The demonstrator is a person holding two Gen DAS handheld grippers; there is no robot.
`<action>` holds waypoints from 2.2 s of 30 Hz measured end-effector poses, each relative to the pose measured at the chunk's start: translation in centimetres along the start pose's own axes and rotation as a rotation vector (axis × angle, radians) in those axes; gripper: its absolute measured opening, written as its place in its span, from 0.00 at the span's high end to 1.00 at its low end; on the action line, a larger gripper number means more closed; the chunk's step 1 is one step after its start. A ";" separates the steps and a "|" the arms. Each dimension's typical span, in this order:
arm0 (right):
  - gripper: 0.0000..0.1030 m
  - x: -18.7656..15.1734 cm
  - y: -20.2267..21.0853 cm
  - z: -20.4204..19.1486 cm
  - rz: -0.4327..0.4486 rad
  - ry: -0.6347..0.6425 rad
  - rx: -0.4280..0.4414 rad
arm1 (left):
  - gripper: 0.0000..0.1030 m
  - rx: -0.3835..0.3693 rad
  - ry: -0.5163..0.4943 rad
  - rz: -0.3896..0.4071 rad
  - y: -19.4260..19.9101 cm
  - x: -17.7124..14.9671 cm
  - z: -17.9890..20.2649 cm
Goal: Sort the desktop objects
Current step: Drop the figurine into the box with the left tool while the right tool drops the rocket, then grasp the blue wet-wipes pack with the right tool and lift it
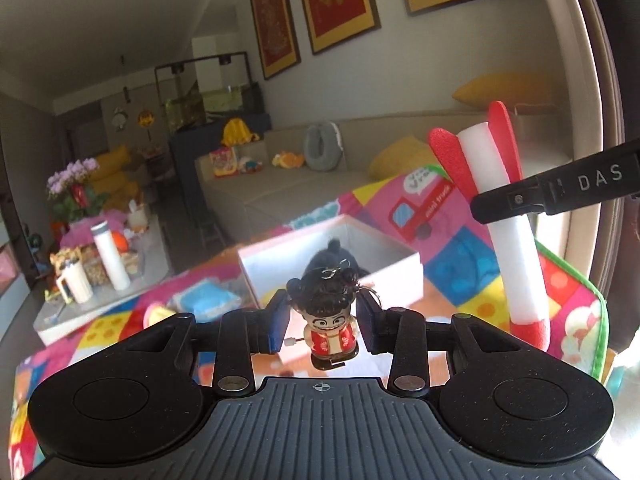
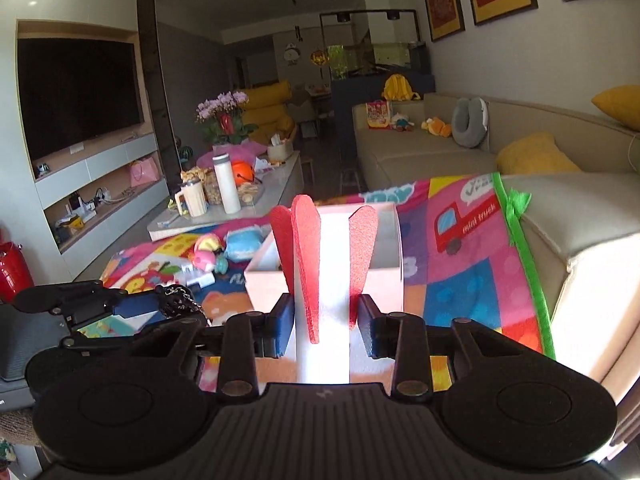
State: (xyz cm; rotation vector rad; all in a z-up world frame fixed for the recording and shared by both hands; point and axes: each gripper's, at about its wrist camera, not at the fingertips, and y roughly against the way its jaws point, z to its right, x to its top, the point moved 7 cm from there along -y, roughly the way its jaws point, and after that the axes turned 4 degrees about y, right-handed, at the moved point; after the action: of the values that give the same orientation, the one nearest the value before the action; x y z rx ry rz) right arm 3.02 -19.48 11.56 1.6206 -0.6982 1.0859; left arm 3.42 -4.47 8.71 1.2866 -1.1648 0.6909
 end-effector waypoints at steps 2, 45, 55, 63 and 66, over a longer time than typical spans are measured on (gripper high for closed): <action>0.67 2.7 -1.3 1.1 0.032 -0.005 -0.016 | 0.61 -0.017 0.021 0.021 -1.8 1.9 -0.7; 0.45 5.6 -22.8 -1.0 -0.226 0.174 0.014 | 0.00 0.125 0.174 -0.173 -7.1 -9.0 -10.2; 0.28 5.8 -30.1 -15.1 -0.329 0.290 0.145 | 0.00 0.212 0.370 -0.165 -5.9 -11.8 -16.1; 0.26 5.1 -41.6 -16.7 -0.409 0.319 -0.109 | 0.00 0.205 0.510 -0.182 -5.9 -12.7 -17.7; 0.45 4.7 -41.6 -17.8 -0.472 0.245 0.000 | 0.00 0.184 0.529 -0.169 -5.7 -12.8 -17.8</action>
State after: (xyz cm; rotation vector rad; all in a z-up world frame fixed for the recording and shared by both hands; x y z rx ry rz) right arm 34.83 10.67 -0.56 1.5158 -0.1395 0.9098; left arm 9.26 13.90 -3.10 1.2337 -0.5666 0.9565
